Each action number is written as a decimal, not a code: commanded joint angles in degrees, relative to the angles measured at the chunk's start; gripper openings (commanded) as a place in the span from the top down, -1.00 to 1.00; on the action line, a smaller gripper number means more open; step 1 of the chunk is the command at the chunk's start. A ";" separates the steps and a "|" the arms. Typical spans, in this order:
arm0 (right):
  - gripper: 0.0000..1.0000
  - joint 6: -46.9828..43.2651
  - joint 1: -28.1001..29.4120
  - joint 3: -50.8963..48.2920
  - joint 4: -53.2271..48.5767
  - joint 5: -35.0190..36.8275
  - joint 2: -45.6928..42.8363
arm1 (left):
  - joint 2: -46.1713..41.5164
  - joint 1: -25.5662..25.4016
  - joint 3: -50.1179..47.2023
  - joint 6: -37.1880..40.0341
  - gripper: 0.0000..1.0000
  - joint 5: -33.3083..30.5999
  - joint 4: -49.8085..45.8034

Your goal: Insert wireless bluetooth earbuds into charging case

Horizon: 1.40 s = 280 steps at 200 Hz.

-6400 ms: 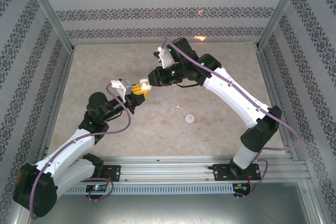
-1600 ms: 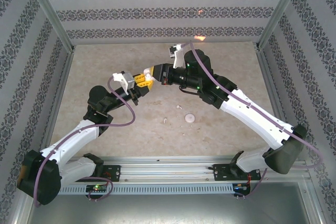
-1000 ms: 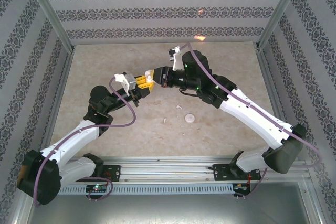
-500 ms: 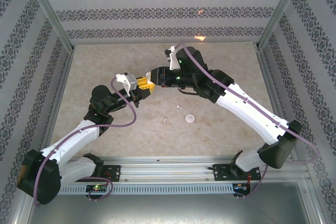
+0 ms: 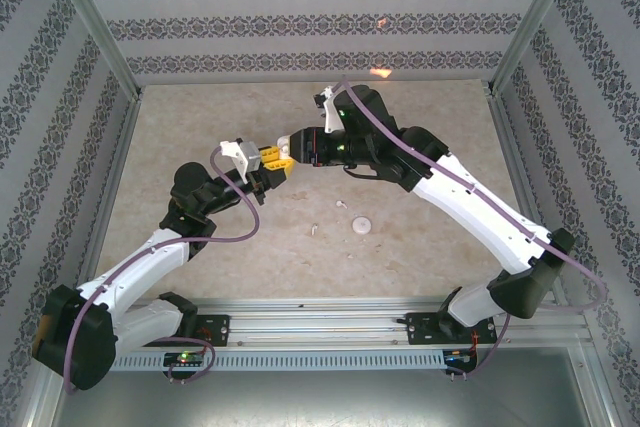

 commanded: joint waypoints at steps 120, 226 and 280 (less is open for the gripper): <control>0.21 -2.15 -10.82 5.29 1.93 -18.50 2.94 | -3.27 -0.54 0.64 -1.73 1.00 6.86 0.38; 0.51 3.35 -11.56 -3.54 12.92 -40.38 4.20 | 0.98 -0.53 2.91 -8.01 1.00 6.82 2.98; 0.51 0.16 -11.46 -8.93 11.98 -39.38 -1.02 | 1.60 -0.53 4.06 -12.57 1.00 1.57 0.16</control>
